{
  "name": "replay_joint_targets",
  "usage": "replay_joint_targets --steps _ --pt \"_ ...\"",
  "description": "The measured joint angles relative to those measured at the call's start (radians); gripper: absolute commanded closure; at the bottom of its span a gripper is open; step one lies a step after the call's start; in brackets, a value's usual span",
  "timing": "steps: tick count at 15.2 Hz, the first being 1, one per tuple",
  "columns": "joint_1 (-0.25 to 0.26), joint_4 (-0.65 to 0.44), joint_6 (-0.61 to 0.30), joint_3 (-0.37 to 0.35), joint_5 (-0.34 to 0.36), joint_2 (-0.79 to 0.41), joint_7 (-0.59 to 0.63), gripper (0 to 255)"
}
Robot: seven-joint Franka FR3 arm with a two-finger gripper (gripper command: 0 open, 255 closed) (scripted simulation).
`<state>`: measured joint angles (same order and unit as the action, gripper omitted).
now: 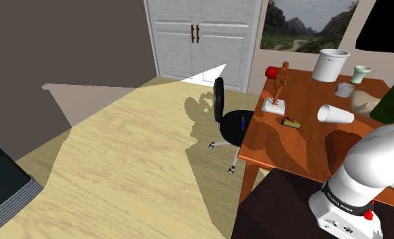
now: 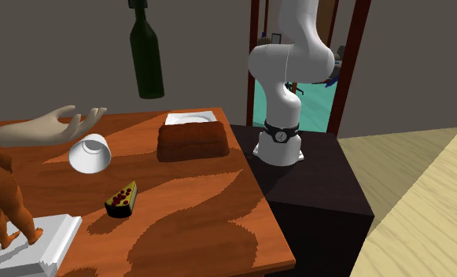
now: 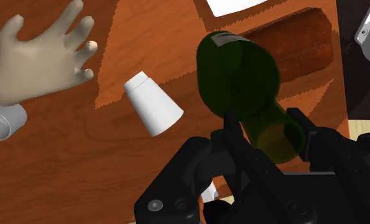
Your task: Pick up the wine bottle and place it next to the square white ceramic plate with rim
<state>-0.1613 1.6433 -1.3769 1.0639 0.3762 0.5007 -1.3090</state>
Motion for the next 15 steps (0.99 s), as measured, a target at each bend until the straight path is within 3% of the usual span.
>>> replay_joint_targets --steps 5,9,11,12,15 --pt "0.102 -0.064 -0.040 0.212 0.010 -0.036 -0.118 255" --pt "0.274 -0.147 -0.063 0.439 0.040 -0.028 -0.191 255" --pt "0.321 -0.176 -0.067 0.501 0.064 -0.004 -0.214 255" --pt "0.393 -0.234 -0.049 0.567 0.087 0.019 -0.228 255" --pt "0.519 -0.322 -0.046 0.681 0.154 0.093 -0.254 255"
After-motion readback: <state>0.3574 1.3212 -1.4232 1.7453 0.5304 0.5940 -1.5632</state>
